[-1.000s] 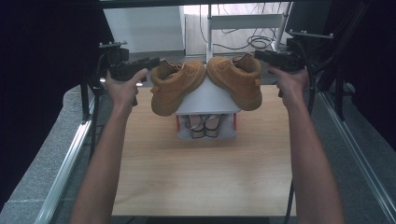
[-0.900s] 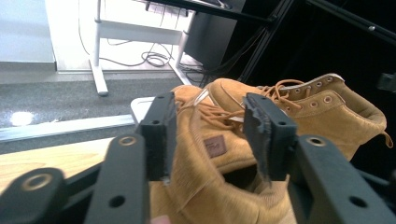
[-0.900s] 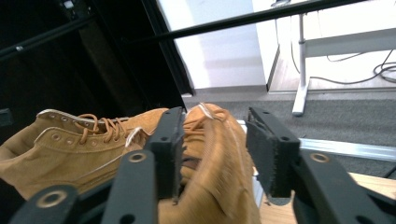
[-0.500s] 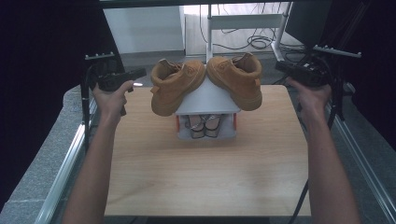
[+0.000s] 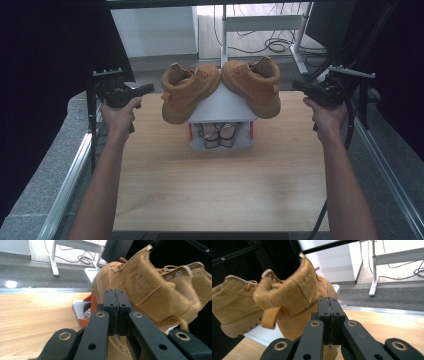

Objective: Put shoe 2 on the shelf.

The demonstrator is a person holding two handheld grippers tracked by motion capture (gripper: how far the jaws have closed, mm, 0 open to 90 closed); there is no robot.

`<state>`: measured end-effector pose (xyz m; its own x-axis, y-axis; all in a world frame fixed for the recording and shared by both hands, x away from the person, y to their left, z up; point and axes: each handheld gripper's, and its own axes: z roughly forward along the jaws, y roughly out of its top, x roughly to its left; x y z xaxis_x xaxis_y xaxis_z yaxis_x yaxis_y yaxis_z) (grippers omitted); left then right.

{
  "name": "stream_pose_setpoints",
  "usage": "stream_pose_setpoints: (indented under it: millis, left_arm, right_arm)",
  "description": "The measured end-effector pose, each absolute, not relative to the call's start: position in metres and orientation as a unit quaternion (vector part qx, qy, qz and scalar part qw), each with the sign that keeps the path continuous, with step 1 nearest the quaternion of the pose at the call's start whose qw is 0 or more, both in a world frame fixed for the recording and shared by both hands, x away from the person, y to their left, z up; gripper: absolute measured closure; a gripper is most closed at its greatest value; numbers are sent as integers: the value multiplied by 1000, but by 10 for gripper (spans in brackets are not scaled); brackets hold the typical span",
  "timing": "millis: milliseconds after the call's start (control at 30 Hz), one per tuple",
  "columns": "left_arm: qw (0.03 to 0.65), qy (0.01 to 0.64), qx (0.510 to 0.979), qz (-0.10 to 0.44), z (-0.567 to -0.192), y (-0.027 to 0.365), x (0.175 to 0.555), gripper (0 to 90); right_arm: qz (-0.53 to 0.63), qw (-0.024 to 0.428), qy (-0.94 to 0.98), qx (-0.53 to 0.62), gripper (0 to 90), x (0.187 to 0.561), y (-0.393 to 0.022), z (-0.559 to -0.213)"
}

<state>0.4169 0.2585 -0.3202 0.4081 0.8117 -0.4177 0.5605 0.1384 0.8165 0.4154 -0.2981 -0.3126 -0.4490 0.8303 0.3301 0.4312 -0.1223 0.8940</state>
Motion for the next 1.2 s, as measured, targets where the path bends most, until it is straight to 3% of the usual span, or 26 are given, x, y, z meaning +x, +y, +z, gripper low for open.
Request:
stream_pose_setpoints:
  millis: [567, 1200]
  left_arm:
    - [511, 536, 665, 97, -353, 250, 422, 890]
    - [511, 537, 664, 101, -351, 231, 420, 894]
  right_arm:
    - [493, 199, 688, 494, 895, 424, -279, -348]
    - [476, 229, 703, 477, 896, 423, -257, -347]
